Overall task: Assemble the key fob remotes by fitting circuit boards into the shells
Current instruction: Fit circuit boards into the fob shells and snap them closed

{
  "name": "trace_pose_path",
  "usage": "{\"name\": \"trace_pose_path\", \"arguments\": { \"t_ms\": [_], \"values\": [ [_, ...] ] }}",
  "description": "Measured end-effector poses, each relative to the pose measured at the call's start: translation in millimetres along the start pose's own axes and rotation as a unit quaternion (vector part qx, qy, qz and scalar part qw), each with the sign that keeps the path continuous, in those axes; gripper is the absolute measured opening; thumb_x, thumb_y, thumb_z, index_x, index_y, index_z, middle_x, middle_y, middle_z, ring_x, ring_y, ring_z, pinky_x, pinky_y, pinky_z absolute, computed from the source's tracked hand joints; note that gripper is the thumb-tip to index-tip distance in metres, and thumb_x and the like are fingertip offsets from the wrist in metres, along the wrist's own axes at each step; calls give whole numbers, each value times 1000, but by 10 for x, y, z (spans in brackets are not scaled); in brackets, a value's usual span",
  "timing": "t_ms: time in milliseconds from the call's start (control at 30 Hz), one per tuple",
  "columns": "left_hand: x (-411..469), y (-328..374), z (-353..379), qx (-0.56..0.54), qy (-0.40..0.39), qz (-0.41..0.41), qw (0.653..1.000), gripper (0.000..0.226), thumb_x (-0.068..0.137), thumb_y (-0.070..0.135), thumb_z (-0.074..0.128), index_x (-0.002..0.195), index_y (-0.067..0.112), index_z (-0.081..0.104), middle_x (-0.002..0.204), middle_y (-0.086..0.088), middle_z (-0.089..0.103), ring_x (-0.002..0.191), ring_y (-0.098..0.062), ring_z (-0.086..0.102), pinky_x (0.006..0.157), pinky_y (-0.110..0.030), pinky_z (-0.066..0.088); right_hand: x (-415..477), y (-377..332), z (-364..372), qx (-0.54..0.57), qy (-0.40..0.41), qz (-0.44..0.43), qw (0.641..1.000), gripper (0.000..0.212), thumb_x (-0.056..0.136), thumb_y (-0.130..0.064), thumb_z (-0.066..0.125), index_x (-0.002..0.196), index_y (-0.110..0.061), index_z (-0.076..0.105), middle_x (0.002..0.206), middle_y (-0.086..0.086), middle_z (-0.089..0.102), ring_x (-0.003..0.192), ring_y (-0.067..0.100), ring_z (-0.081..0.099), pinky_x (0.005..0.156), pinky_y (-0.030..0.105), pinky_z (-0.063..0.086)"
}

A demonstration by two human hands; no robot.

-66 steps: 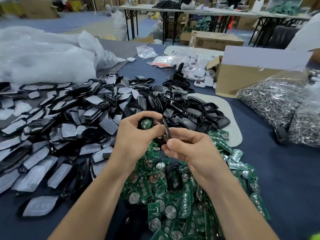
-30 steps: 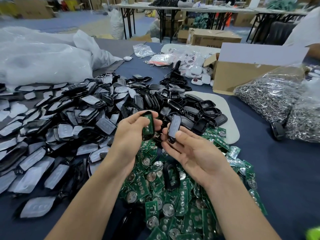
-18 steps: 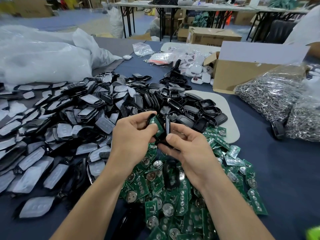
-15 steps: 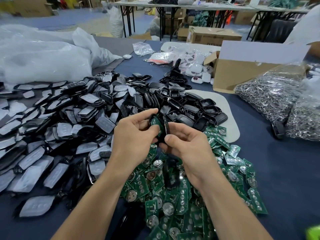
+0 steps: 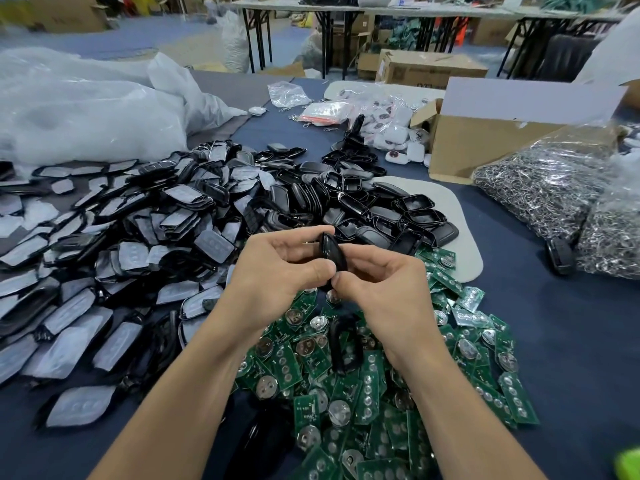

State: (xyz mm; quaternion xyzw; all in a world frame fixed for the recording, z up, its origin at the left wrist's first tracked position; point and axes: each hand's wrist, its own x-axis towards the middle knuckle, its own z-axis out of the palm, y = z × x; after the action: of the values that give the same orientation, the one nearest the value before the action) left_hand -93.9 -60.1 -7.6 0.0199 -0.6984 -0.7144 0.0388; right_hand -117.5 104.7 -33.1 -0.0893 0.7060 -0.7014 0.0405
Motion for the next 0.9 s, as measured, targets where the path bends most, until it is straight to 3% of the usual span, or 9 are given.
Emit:
{"name": "trace_pose_path", "arguments": {
  "t_ms": [133, 300, 367, 467, 567, 633, 733, 900],
  "values": [
    [-11, -3, 10, 20, 8, 9, 1000, 47, 83, -9, 80, 116, 24, 77, 103, -2, 82, 98, -16, 79, 78, -22, 61, 5, -20, -23, -24, -5, -16, 1000, 36, 80, -1, 83, 109, -20, 81, 94, -5, 81, 91, 15, 78, 87, 44, 63],
    [-17, -24, 14, 72, 28, 0, 997, 45, 83, -3, 83, 112, 31, 79, 99, 5, 82, 89, -12, 79, 70, -20, 59, -32, -58, -20, -91, 1, -67, 994, 39, 79, 0, 83, 103, -31, 81, 91, -19, 79, 89, -1, 75, 82, 14, 58],
    [-12, -36, 27, 72, 44, -6, 996, 36, 86, 4, 82, 112, 29, 80, 94, 3, 82, 79, -15, 79, 65, -21, 60, -52, -63, 6, -154, 31, -76, 985, 40, 79, -4, 82, 109, -31, 81, 94, -20, 79, 90, -3, 74, 83, 18, 59],
    [5, -44, 74, 54, 91, -14, 994, 14, 92, 14, 79, 100, 26, 83, 80, -4, 81, 65, -22, 77, 61, -25, 62, -95, -64, 69, -257, 57, -121, 957, 47, 80, -6, 81, 119, -31, 77, 104, -15, 79, 94, 7, 73, 92, 35, 61],
    [35, -70, 105, 76, 141, -8, 987, 22, 92, 10, 77, 84, 29, 83, 74, -2, 80, 58, -23, 76, 55, -26, 61, -126, -53, 125, -297, 73, -168, 937, 49, 78, -5, 82, 120, -29, 76, 108, -16, 77, 94, 9, 72, 93, 34, 59],
    [36, -71, 87, 74, 149, -11, 986, 30, 91, 6, 77, 75, 32, 83, 73, -3, 79, 55, -21, 74, 54, -24, 60, -106, -59, 107, -271, 61, -136, 951, 41, 80, -10, 83, 115, -31, 79, 102, -20, 77, 89, 5, 73, 87, 29, 61],
    [20, -49, 38, 71, 125, 0, 990, 35, 92, 4, 77, 76, 34, 85, 75, -6, 80, 57, -22, 74, 56, -24, 61, -10, -84, -4, -129, 17, -44, 991, 23, 86, -15, 79, 101, -32, 83, 88, -18, 79, 81, 4, 76, 75, 27, 63],
    [0, -31, 53, 89, 82, 21, 992, 29, 94, 6, 74, 87, 33, 84, 79, -4, 81, 62, -21, 76, 60, -25, 63, 47, -94, -120, -88, 5, -31, 996, 18, 88, -8, 78, 92, -25, 84, 83, -7, 80, 81, 12, 77, 80, 36, 62]
  ]
}}
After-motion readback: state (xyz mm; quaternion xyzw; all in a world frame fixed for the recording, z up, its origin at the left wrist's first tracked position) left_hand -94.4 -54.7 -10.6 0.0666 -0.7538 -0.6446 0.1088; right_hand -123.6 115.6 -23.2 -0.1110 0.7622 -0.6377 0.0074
